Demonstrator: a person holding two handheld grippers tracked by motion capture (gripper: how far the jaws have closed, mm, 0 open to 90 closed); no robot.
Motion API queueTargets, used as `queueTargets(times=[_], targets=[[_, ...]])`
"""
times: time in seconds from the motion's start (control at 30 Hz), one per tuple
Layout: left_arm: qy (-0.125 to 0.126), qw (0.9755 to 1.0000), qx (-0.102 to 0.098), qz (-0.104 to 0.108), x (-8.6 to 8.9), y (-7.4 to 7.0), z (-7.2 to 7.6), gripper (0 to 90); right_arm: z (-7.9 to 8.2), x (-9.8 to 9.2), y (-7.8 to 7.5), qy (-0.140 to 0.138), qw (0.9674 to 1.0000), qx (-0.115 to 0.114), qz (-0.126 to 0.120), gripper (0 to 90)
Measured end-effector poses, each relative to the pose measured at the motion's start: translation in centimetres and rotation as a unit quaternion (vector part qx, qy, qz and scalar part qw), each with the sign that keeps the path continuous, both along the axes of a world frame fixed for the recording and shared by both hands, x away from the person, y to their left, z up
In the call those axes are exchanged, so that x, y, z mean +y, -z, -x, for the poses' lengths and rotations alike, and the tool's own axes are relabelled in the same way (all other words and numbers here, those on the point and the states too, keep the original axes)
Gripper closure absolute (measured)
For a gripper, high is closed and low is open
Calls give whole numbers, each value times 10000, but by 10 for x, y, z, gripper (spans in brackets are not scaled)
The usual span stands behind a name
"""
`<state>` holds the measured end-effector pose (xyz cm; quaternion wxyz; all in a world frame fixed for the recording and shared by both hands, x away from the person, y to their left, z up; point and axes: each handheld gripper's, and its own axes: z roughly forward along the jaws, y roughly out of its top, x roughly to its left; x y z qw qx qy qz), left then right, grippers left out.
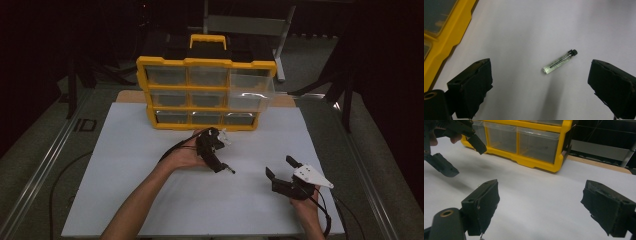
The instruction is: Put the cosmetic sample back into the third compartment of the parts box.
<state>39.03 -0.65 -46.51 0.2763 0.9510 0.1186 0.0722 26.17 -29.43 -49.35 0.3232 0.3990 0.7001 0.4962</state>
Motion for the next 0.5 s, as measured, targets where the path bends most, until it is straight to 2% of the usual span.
queueTargets(times=[0.1,0.33,0.5], targets=[[58,10000,14,-70,-2,2,0,65,0,0,0,-6,10000,0,-6,137],[84,9999,123,21,-7,7,-1,55,-1,0,1,10,10000,5,10,138],[118,9998,155,-26,-11,10,0,56,0,1,1,6,10000,20,14,138]])
